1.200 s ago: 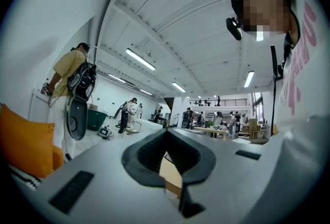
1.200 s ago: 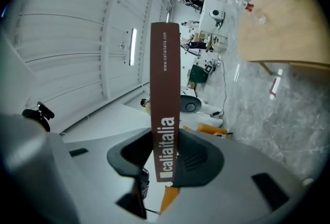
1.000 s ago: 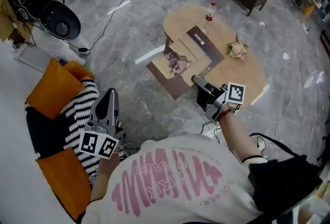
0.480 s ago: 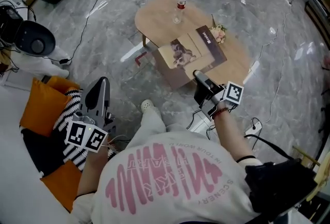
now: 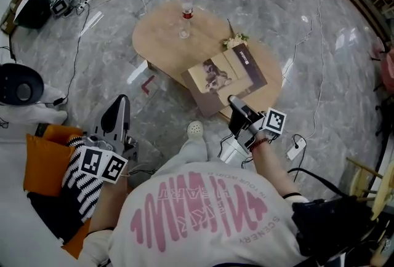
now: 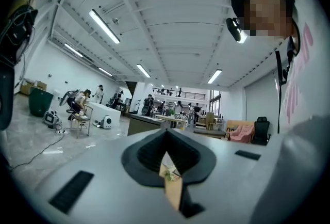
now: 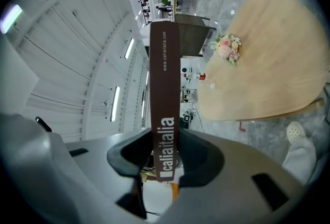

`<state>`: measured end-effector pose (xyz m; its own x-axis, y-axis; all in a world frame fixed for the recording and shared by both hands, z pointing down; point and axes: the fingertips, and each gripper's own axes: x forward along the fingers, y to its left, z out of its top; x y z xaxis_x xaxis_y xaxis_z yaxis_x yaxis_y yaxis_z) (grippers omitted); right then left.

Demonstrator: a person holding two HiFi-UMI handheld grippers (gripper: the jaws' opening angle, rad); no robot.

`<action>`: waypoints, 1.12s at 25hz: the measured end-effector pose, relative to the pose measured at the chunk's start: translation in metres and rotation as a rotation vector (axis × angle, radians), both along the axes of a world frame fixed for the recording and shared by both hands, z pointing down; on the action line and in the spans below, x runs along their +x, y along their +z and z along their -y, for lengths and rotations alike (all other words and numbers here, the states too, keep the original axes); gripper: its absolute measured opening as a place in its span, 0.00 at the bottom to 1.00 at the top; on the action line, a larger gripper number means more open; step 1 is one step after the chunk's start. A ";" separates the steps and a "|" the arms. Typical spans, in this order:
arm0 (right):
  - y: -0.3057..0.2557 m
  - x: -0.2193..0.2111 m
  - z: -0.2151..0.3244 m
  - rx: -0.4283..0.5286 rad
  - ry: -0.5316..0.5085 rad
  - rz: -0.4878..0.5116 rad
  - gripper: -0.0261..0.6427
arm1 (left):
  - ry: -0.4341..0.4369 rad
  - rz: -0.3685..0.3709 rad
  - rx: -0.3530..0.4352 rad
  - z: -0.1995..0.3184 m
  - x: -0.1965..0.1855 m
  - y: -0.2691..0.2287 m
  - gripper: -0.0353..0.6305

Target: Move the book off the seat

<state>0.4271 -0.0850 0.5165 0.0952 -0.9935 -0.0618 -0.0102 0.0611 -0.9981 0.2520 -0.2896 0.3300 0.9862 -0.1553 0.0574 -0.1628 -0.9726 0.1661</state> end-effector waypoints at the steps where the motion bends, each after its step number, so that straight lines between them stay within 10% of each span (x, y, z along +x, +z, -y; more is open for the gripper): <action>1: 0.002 0.006 -0.002 -0.003 0.012 0.015 0.28 | 0.007 0.001 -0.005 0.004 0.014 0.000 0.06; 15: 0.034 0.086 -0.013 -0.093 0.142 0.127 0.28 | 0.210 0.028 -0.071 0.037 0.180 0.004 0.06; 28: 0.104 0.091 -0.056 -0.218 -0.020 0.185 0.27 | 0.174 0.101 -0.126 -0.006 0.212 0.050 0.06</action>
